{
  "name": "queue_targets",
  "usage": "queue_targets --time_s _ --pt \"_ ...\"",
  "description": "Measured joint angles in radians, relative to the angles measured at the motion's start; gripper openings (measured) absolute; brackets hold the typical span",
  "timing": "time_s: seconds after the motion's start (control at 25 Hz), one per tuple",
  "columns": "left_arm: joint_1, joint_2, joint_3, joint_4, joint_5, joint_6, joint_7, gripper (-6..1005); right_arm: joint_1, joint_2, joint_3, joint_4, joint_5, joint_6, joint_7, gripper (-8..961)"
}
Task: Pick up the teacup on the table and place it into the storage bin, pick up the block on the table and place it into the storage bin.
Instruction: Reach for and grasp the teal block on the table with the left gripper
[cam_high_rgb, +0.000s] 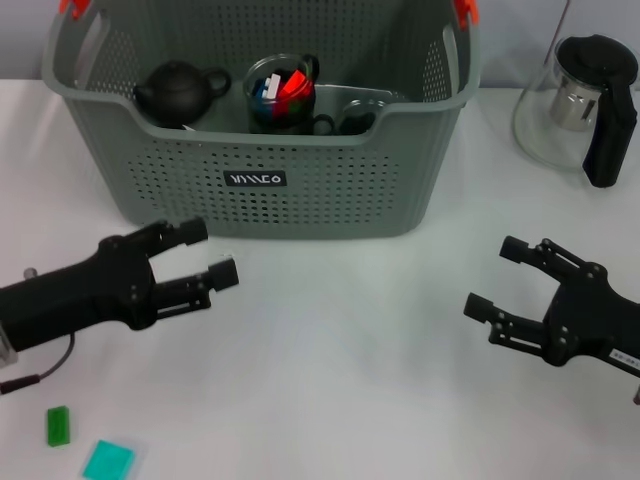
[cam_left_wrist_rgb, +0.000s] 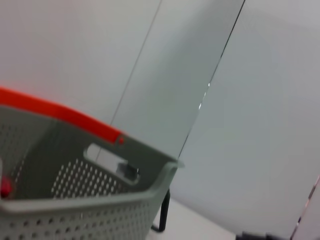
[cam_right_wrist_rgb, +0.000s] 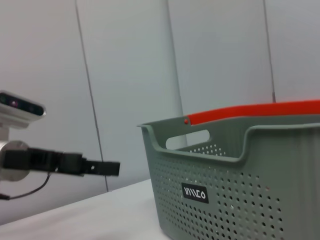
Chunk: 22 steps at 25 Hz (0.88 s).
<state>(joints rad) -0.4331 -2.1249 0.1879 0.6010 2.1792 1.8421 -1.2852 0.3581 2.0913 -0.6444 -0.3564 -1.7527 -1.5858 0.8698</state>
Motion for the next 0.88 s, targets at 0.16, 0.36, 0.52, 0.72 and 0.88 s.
queue_targets --time_s 0.16,0.36,0.52,0.72,0.88 --pt "0.002 0.000 0.022 0.012 0.042 -0.038 0.024 861 0.015 0.006 0.007 0.009 0.009 -0.007 0.008 943" --pt "0.006 0.003 -0.001 0.019 0.040 -0.087 0.005 861 0.040 0.009 0.007 0.025 0.035 -0.027 0.010 941" --pt "0.025 0.001 -0.026 0.040 0.044 -0.038 -0.015 860 0.085 0.007 -0.007 0.023 0.021 -0.022 0.010 941" --pt "0.046 -0.011 0.088 0.162 0.125 -0.014 -0.120 860 0.154 0.001 -0.040 0.011 -0.068 0.040 0.023 942" --pt "0.049 -0.019 0.100 0.284 0.148 0.055 -0.332 859 0.194 0.003 -0.063 0.010 -0.129 0.094 0.037 942"
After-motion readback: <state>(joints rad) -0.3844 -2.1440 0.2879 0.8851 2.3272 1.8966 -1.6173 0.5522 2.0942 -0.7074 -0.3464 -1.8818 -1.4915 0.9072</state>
